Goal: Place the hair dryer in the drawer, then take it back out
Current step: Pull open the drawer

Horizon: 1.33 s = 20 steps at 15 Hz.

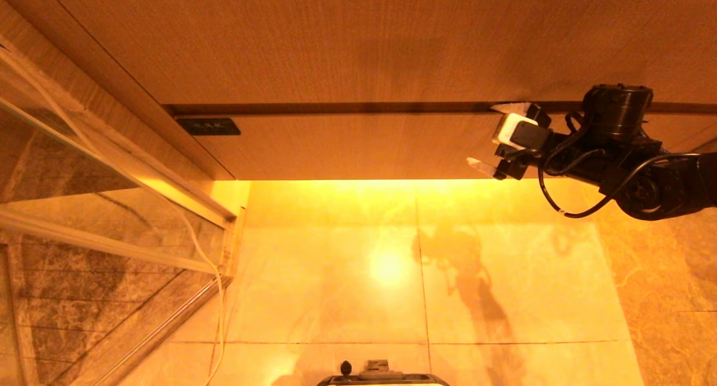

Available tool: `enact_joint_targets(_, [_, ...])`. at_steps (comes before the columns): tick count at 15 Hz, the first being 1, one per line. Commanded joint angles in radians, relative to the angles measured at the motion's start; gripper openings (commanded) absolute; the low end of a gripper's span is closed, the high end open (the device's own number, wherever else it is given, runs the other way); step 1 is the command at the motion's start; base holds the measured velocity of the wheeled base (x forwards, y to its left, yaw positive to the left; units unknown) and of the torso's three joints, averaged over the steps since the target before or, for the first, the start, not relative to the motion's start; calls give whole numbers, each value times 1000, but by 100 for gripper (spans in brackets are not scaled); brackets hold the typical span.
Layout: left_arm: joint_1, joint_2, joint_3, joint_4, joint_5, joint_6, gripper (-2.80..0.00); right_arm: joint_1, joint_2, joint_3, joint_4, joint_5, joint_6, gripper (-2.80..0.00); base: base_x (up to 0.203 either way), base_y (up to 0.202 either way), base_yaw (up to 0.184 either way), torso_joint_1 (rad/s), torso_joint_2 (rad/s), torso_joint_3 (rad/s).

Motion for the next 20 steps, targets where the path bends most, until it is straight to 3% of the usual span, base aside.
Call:
enact_joint_targets(1, [0,0,2,0,0,0,-280,-1,15,0,1,0,-5,0,0,0,0,0,0,0])
enact_joint_targets(8, [0,0,2,0,0,0,-280,-2,18,-4,8,1,-6,0,0,0,0,0,0,0])
enact_joint_targets(11, [0,0,2,0,0,0,-280,-10,50,-22,205,4,-8,0,0,0,0,0,0,0])
enact_joint_targets(20, [0,0,2,0,0,0,-280,-10,50,-22,205,4,-8,0,0,0,0,0,0,0])
